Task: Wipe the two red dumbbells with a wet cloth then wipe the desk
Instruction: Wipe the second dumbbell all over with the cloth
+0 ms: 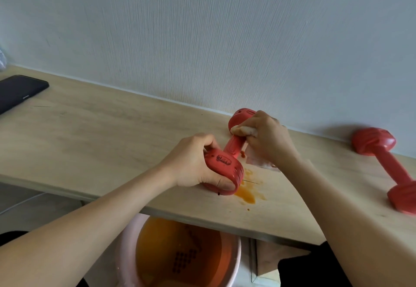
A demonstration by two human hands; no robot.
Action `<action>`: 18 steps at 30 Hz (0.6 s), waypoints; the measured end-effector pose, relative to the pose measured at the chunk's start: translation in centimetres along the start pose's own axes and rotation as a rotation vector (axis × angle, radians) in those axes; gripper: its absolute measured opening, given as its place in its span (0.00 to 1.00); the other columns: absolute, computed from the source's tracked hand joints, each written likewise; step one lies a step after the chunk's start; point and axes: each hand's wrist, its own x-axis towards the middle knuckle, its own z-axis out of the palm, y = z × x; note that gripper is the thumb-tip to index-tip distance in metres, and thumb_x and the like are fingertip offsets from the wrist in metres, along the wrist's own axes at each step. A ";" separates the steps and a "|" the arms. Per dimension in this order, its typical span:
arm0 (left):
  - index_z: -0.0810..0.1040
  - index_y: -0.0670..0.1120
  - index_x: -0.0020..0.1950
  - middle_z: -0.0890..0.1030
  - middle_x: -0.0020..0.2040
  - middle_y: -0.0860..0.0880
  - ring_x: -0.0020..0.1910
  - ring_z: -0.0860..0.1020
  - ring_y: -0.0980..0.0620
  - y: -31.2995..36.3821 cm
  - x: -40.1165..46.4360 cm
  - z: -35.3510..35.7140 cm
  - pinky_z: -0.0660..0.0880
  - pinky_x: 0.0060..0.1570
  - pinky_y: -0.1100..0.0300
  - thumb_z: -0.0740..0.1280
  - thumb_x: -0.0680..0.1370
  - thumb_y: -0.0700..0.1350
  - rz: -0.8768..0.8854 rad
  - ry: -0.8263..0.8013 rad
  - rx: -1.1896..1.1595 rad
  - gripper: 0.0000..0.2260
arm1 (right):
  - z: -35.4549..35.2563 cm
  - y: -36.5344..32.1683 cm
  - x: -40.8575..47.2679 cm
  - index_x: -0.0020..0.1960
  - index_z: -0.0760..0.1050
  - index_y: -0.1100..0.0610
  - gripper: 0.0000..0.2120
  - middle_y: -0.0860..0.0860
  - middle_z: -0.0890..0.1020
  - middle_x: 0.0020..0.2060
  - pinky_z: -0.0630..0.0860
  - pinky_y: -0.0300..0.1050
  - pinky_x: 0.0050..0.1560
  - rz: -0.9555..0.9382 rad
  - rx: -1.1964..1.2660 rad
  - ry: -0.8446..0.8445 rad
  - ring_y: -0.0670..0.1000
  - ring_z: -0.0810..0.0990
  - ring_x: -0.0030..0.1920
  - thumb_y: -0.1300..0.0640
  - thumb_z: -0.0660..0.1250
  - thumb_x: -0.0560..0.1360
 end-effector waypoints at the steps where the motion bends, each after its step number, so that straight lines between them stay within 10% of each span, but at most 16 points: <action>1: 0.73 0.54 0.42 0.79 0.42 0.56 0.42 0.77 0.57 0.0 0.0 0.1 0.73 0.40 0.65 0.82 0.51 0.55 -0.001 0.000 -0.001 0.26 | 0.0 -0.1 -0.1 0.50 0.81 0.43 0.13 0.46 0.76 0.48 0.74 0.49 0.47 -0.008 -0.011 -0.016 0.52 0.77 0.49 0.60 0.67 0.72; 8: 0.74 0.54 0.44 0.79 0.45 0.57 0.46 0.77 0.60 0.1 -0.1 0.1 0.74 0.42 0.68 0.82 0.52 0.54 -0.015 -0.017 -0.023 0.27 | -1.3 -2.1 -3.5 0.48 0.83 0.44 0.14 0.50 0.75 0.43 0.76 0.50 0.44 -0.254 0.050 -0.209 0.50 0.77 0.42 0.61 0.68 0.70; 18: 0.73 0.51 0.41 0.79 0.42 0.55 0.42 0.77 0.57 -0.3 0.0 0.6 0.72 0.37 0.68 0.82 0.53 0.56 0.042 0.037 -0.029 0.25 | 0.0 -1.0 0.1 0.48 0.82 0.43 0.13 0.45 0.77 0.49 0.73 0.47 0.48 0.045 0.043 -0.014 0.51 0.77 0.50 0.59 0.68 0.70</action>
